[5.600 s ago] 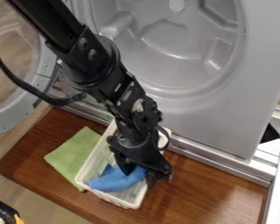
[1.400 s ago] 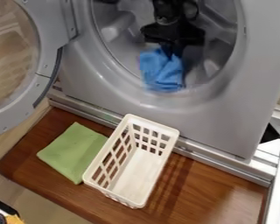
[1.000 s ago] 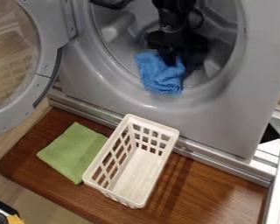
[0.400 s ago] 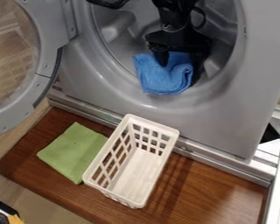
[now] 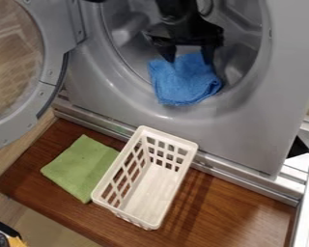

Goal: Take the blue cloth in the white basket and wipe the washing machine

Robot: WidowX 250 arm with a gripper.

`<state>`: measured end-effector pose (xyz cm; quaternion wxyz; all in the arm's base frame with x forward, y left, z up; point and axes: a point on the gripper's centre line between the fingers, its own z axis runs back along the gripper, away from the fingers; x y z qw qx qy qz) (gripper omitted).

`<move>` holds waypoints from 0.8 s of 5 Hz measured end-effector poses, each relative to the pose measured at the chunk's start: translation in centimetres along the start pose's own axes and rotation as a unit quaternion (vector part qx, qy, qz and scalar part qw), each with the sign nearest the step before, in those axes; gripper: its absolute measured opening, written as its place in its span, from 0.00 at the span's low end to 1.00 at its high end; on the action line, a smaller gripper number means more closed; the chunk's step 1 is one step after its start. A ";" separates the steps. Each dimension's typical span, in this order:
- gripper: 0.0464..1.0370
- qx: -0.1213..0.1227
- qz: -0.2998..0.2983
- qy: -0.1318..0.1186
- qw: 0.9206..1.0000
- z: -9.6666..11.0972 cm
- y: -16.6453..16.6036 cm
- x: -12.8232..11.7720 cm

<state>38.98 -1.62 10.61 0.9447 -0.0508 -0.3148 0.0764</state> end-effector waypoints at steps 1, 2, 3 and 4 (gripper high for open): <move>0.96 -0.002 0.011 -0.009 1.000 2.5 0.9 -2.0; 0.96 -0.003 0.008 0.005 1.000 3.5 1.8 -5.1; 0.96 0.000 -0.006 0.033 0.999 3.3 2.2 -7.6; 0.96 0.000 -0.009 0.033 0.999 3.3 2.2 -7.6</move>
